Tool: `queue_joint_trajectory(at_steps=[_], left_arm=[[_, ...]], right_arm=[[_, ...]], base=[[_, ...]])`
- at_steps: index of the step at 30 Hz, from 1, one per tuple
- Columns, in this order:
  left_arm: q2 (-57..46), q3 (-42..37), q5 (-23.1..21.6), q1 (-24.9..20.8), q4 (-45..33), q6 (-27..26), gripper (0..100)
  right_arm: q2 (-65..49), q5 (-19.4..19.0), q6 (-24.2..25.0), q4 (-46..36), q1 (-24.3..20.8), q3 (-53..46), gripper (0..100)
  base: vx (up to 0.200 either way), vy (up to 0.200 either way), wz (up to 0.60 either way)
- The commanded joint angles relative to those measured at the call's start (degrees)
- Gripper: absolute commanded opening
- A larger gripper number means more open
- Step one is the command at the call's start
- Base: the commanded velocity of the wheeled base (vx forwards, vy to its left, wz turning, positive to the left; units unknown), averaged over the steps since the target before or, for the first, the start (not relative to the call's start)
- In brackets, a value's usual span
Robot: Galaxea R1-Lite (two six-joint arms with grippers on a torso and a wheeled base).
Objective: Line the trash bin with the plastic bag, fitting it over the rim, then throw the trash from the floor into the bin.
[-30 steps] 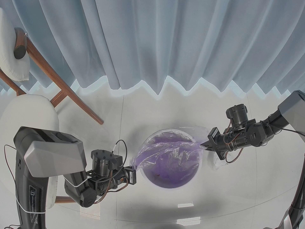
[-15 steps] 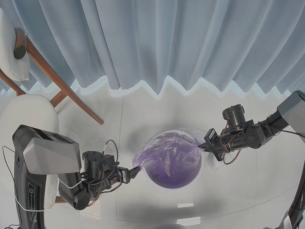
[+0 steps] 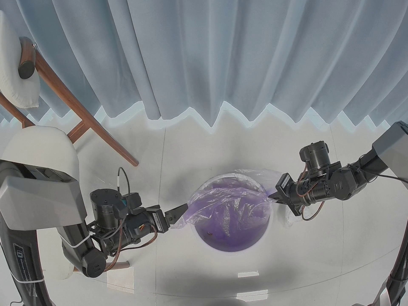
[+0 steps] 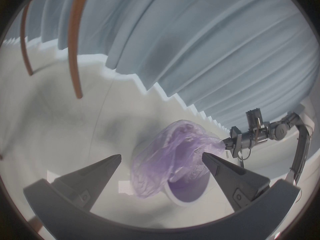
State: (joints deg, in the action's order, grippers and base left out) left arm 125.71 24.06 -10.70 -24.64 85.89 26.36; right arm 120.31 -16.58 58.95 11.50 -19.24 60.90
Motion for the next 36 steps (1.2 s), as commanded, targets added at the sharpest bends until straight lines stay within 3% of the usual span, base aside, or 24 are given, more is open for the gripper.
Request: queue_joint_trajectory(at_steps=[1, 7, 12, 23, 24, 29, 36], left_arm=[[-1.78, 8.46, -1.07, -4.1, -6.44, -10.1, 100], [3.14, 19.44, -1.16, -4.28, -11.45, -17.22, 100], [6.21, 20.85, -1.16, -5.69, -12.15, -22.93, 100], [8.24, 21.02, -2.22, -5.95, -12.15, -23.98, 100], [7.88, 21.02, -2.3, -6.21, -12.24, -23.98, 0], [4.54, 18.21, -2.74, -7.18, -12.24, -23.98, 0], [2.0, 5.91, -4.41, -12.28, -11.1, -24.16, 0]], right_arm=[[-1.74, 0.41, -0.95, 0.11, -0.1, -1.05, 0], [-3.68, 0.41, -0.86, 0.11, -0.36, -1.14, 0], [-4.56, 0.41, -0.86, 0.19, -0.54, -1.84, 0], [-4.82, 0.41, -0.68, 0.28, -0.8, -2.81, 0], [-4.82, 0.41, -0.77, 0.37, -0.8, -3.34, 0], [-4.82, 0.41, -2.09, 2.04, -0.54, -5.71, 0], [-6.84, 0.58, -6.48, 6.08, -0.63, -15.2, 0]], base=[[0.0, 0.0, 0.0], [0.0, 0.0, 0.0], [0.0, 0.0, 0.0], [0.0, 0.0, 0.0], [0.0, 0.0, 0.0], [0.0, 0.0, 0.0], [0.0, 0.0, 0.0]])
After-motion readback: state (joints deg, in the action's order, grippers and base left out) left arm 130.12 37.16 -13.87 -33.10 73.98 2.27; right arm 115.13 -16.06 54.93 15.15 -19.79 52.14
